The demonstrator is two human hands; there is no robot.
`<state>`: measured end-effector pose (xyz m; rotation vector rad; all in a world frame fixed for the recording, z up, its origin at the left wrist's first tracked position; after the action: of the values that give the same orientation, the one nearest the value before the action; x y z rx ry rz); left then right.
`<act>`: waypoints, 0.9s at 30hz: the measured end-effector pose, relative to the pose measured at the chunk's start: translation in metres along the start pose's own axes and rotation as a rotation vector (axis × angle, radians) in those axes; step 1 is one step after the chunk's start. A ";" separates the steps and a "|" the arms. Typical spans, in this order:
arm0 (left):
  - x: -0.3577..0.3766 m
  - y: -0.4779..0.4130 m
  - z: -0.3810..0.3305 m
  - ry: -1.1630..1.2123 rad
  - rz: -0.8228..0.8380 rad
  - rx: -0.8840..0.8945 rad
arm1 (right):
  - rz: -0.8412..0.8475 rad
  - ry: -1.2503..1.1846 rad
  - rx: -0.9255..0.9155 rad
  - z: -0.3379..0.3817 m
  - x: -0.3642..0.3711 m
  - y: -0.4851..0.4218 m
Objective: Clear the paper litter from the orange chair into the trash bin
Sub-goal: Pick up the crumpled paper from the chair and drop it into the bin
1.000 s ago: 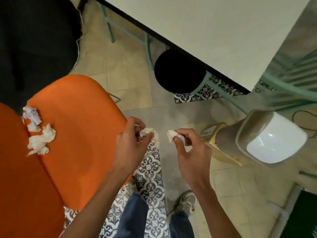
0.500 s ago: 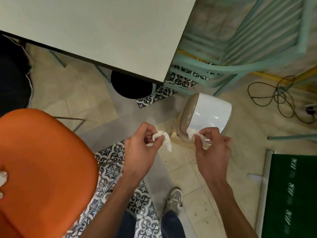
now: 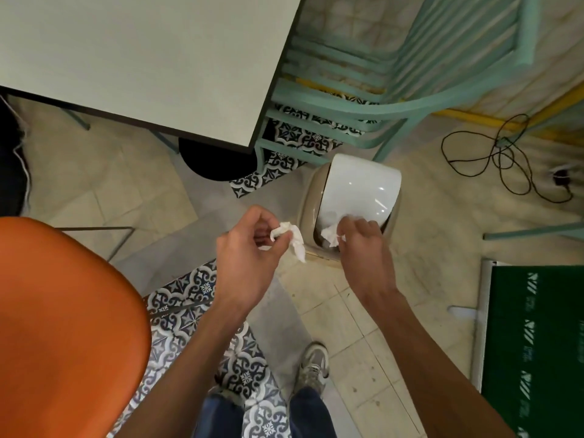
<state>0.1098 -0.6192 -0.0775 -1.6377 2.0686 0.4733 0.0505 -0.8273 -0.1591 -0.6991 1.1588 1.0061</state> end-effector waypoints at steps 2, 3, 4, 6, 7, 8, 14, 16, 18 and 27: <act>0.003 -0.002 0.002 -0.016 0.010 0.001 | 0.004 0.021 -0.010 0.002 0.005 -0.005; 0.005 -0.003 0.003 -0.029 0.016 0.003 | 0.015 0.007 -0.004 0.002 0.007 -0.008; 0.007 -0.004 0.004 -0.042 0.019 0.002 | 0.039 -0.024 0.008 0.002 0.008 -0.011; 0.010 -0.008 0.008 -0.062 0.025 -0.003 | 0.100 -0.104 0.050 0.000 0.010 -0.015; 0.014 -0.009 0.010 -0.068 0.029 -0.007 | 0.116 -0.157 0.068 -0.001 0.008 -0.015; 0.017 -0.011 0.012 -0.069 0.035 -0.012 | 0.115 -0.227 0.082 -0.001 0.005 -0.015; 0.051 -0.024 0.009 -0.019 0.097 -0.006 | 0.219 -0.840 0.232 -0.010 -0.012 -0.011; 0.068 -0.030 0.007 0.003 0.131 -0.013 | 0.274 -0.988 0.249 -0.010 -0.012 -0.010; 0.082 -0.034 0.007 0.003 0.170 -0.029 | 0.278 -1.026 0.256 -0.014 -0.015 -0.011; 0.088 -0.044 0.014 -0.127 0.134 0.016 | 0.111 -0.506 0.189 -0.033 -0.022 -0.015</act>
<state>0.1381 -0.6932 -0.1370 -1.4280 2.0894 0.5878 0.0487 -0.8685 -0.1485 -0.2089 0.8363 1.0723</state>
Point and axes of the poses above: each hand's wrist, its own y-axis away from the middle knuckle, its own x-axis out of the palm, z = x × y, the point moved 8 cm from there along -y, towards the middle knuckle, and after that the axes turned 9 degrees about x, right-handed, at the moved point
